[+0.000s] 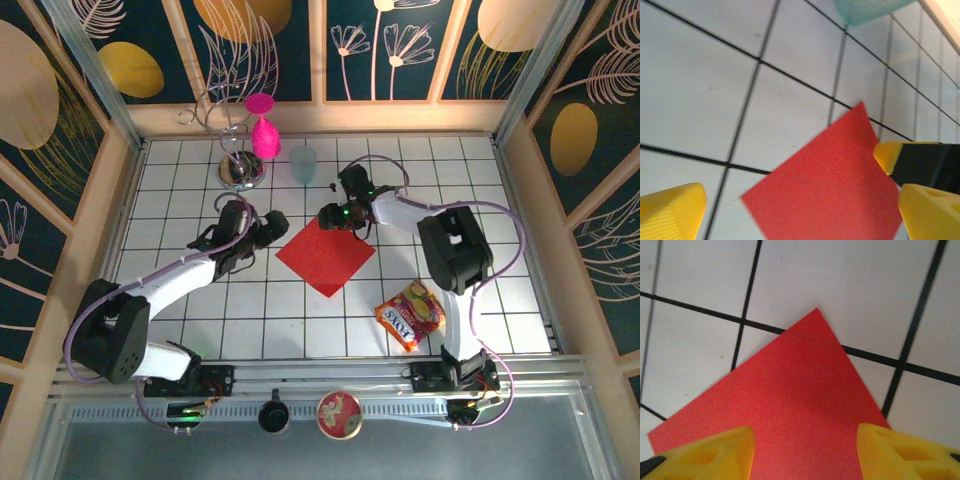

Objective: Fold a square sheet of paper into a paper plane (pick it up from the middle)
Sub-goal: Move the square sheet of paper to the center of the table, then rotate the square sheet of paper at the center of the table.

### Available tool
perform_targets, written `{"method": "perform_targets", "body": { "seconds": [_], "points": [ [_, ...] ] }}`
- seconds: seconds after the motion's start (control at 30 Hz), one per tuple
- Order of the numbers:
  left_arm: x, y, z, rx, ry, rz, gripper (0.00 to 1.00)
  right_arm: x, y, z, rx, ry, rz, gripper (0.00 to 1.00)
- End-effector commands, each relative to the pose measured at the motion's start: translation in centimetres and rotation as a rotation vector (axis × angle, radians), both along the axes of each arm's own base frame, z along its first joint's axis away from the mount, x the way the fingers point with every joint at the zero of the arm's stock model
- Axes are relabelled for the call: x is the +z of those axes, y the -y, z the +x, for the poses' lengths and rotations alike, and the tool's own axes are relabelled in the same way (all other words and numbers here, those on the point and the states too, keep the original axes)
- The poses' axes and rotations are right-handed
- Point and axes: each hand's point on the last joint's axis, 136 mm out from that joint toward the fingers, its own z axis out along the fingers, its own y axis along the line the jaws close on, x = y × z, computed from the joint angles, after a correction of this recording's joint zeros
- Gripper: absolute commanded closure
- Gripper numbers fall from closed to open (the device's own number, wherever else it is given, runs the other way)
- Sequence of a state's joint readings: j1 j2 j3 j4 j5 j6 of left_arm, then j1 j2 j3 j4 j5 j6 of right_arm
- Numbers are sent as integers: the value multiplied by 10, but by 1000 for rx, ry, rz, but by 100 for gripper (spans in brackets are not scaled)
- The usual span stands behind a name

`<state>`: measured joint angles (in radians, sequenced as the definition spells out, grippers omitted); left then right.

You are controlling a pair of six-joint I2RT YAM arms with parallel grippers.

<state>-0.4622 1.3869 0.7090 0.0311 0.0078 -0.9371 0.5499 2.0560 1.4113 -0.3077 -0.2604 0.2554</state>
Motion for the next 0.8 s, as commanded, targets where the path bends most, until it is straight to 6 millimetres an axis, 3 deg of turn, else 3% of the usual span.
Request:
{"method": "perform_targets", "body": {
  "seconds": [0.0,0.23,0.37,0.63,0.77],
  "points": [
    [6,-14,0,52,40,21,1,5,-15,6,50,-2,0,44],
    [6,-9,1,12,51,15,1,-4,-36,26,45,-18,28,44],
    [2,-4,2,-10,43,7,1,-11,-36,31,20,-24,19,45],
    [-8,12,0,-70,11,-55,1,-28,-19,30,-101,-46,-27,45],
    [-10,22,-1,-106,-8,-88,5,-36,11,31,-297,-59,-101,46]
  ]
}}
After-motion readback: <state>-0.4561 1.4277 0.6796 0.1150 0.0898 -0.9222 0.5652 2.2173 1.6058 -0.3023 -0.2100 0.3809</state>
